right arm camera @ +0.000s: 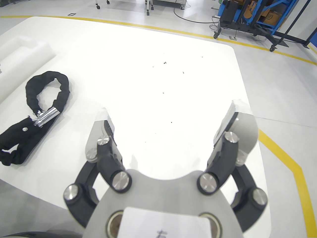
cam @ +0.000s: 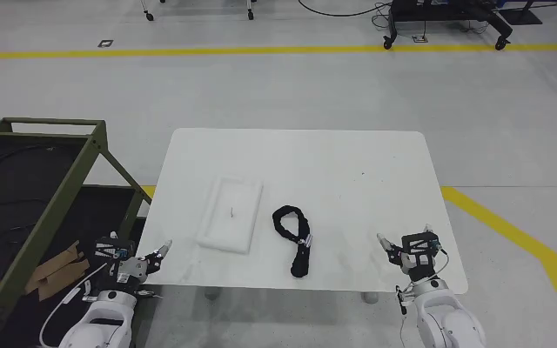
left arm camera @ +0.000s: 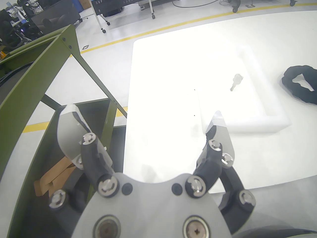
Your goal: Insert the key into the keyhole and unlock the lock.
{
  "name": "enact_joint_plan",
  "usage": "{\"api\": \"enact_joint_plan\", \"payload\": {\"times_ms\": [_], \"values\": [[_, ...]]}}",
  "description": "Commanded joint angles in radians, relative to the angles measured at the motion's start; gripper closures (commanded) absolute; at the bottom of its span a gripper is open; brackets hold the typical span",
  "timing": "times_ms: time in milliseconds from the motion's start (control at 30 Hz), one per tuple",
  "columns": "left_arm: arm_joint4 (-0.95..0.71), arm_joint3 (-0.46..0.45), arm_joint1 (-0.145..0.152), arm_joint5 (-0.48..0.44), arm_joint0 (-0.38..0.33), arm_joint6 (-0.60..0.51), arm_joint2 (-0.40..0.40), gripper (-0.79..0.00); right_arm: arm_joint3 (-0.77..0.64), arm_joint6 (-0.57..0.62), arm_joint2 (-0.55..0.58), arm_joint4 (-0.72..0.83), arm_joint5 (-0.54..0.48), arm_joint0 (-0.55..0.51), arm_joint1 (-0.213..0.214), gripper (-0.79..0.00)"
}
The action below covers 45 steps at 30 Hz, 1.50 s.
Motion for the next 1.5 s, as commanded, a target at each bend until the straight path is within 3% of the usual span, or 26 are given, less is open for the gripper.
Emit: {"api": "enact_joint_plan", "payload": {"times_ms": [0, 467, 600, 667, 767, 867, 967, 1133, 1267, 1367, 1467], "values": [[0.0, 0.0, 0.0, 0.0, 0.0, 0.0, 0.0, -0.785, 0.0, 0.0, 0.0, 0.0, 0.0, 0.0, 0.0, -0.785], [-0.007, 0.0, 0.0, -0.016, 0.001, -0.009, 0.004, -0.785, 0.0, 0.0, 0.0, 0.0, 0.0, 0.0, 0.0, -0.785], [-0.213, -0.056, 0.009, -0.171, -0.048, -0.214, -0.066, -0.785, 0.0, 0.0, 0.0, 0.0, 0.0, 0.0, 0.0, -0.785], [-0.292, -0.077, 0.012, -0.178, -0.09, -0.339, -0.097, -0.785, 0.0, 0.0, 0.0, 0.0, 0.0, 0.0, 0.0, -0.785], [-0.495, -0.087, 0.019, -0.201, -0.198, -0.623, -0.108, -0.785, 0.0, 0.0, 0.0, 0.0, 0.0, 0.0, 0.0, -0.785], [-0.69, -0.079, 0.03, -0.165, -0.363, -0.954, -0.1, -0.785, 0.0, 0.0, 0.0, 0.0, 0.0, 0.0, 0.0, -0.785], [-0.758, -0.035, 0.035, -0.132, -0.542, -1.177, -0.01, -0.785, 0.0, 0.0, 0.0, 0.0, 0.0, 0.0, 0.0, -0.785], [-0.798, 0.233, 0.021, -0.082, -0.821, -1.283, 0.171, -0.785, 0.0, 0.0, 0.0, 0.0, 0.0, 0.0, 0.0, -0.785], [-0.797, 0.451, -0.001, -0.065, -0.991, -1.294, 0.309, -0.785, 0.0, 0.0, 0.0, 0.0, 0.0, 0.0, 0.0, -0.785], [-0.822, 0.542, -0.012, -0.126, -1.061, -1.253, 0.354, -0.785, 0.0, 0.0, 0.0, 0.0, 0.0, 0.0, 0.0, -0.785], [-0.841, 0.552, -0.013, -0.13, -1.063, -1.251, 0.352, -0.785, 0.0, 0.0, 0.0, 0.0, 0.0, 0.0, 0.0, -0.785]]}}
